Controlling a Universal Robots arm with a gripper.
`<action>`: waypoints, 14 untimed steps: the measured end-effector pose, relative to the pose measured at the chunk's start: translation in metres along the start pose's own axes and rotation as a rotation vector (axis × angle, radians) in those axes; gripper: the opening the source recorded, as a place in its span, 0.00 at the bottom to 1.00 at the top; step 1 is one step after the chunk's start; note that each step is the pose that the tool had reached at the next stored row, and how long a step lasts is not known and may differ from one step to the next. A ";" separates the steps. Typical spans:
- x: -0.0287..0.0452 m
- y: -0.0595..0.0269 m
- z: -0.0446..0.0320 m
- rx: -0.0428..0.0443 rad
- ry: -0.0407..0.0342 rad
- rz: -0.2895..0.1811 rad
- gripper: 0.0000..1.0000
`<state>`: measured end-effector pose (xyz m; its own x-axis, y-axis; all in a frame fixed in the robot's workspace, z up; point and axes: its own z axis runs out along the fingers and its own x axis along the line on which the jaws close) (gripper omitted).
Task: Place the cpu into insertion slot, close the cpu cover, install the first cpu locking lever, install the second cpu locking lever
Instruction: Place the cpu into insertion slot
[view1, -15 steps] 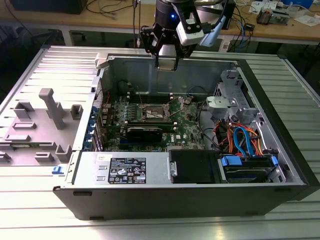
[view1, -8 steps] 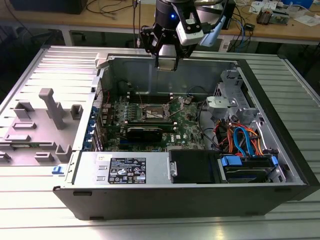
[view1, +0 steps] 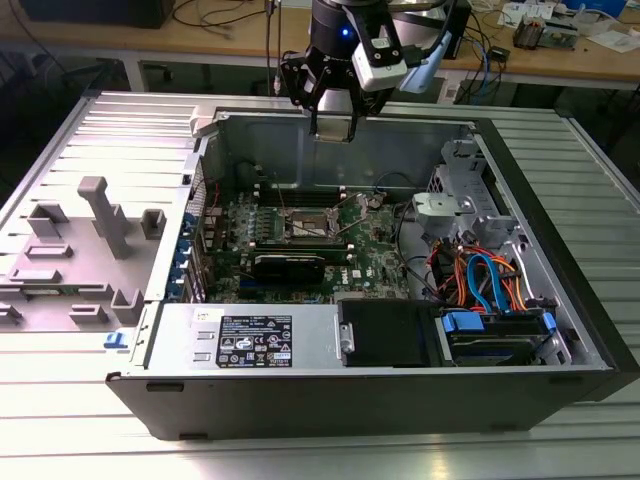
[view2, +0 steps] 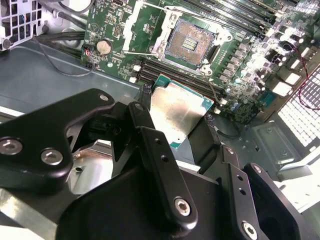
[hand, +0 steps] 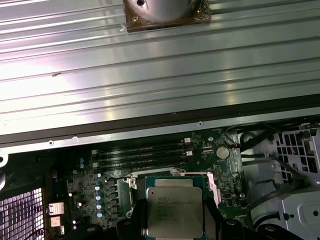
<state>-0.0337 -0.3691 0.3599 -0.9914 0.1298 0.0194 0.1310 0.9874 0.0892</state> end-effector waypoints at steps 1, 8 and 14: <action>0.0000 0.0000 0.0000 0.0000 -0.0001 0.000 0.55; 0.0000 0.0000 0.0000 -0.0001 -0.0005 0.005 0.55; 0.0000 0.0000 0.0000 -0.0002 -0.0009 0.009 0.55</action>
<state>-0.0337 -0.3691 0.3599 -0.9901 0.1390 0.0193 0.1402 0.9861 0.0892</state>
